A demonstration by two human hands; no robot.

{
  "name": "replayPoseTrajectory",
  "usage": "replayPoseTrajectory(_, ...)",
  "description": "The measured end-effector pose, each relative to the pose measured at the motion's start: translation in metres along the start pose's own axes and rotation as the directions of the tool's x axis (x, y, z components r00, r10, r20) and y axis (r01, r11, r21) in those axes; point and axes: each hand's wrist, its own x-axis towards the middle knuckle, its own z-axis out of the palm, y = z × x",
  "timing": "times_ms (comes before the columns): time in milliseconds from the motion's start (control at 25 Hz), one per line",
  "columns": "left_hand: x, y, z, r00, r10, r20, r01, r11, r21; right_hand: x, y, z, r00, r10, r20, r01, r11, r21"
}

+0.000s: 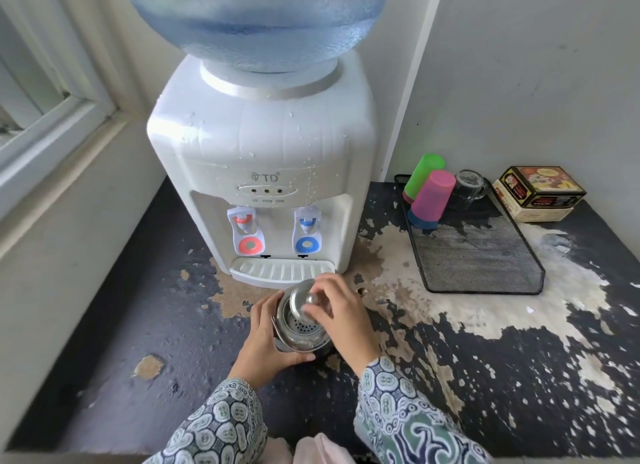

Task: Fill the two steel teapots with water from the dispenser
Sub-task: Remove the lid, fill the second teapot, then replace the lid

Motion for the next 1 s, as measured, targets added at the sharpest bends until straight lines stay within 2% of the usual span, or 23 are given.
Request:
replayPoseTrajectory(120,-0.002,0.0,-0.001,1.0,-0.008,-0.015,0.008,1.0,-0.002,-0.003,-0.001,0.004,0.999,-0.017,0.036,0.018,1.0,-0.023)
replayPoseTrajectory(320,-0.004,0.001,0.0,0.999,-0.034,-0.038,0.034,0.999,-0.012,-0.006,0.0,0.006,0.994,-0.109,-0.015,0.106,0.987,-0.118)
replayPoseTrajectory(400,-0.005,0.001,0.0,0.998,-0.037,-0.049,0.037,0.999,-0.008,-0.006,0.0,0.009,0.992,-0.127,0.008,0.127,0.98,-0.155)
replayPoseTrajectory(520,-0.006,0.002,0.0,0.998,-0.032,-0.054,0.031,0.999,-0.005,-0.008,-0.002,0.014,0.993,-0.084,0.078,0.098,0.974,-0.205)
replayPoseTrajectory(680,-0.007,0.004,-0.001,0.997,-0.044,-0.06,0.044,0.999,-0.003,-0.009,-0.002,0.02,0.996,-0.031,0.081,0.053,0.957,-0.286)
replayPoseTrajectory(880,-0.008,0.006,-0.001,0.998,-0.038,-0.053,0.038,0.999,0.006,-0.006,-0.001,0.027,0.994,-0.024,0.109,0.058,0.942,-0.33)
replayPoseTrajectory(1000,-0.007,0.007,-0.002,0.998,-0.051,-0.047,0.052,0.999,0.013,-0.004,-0.002,0.021,0.982,-0.007,0.189,0.071,0.942,-0.329)
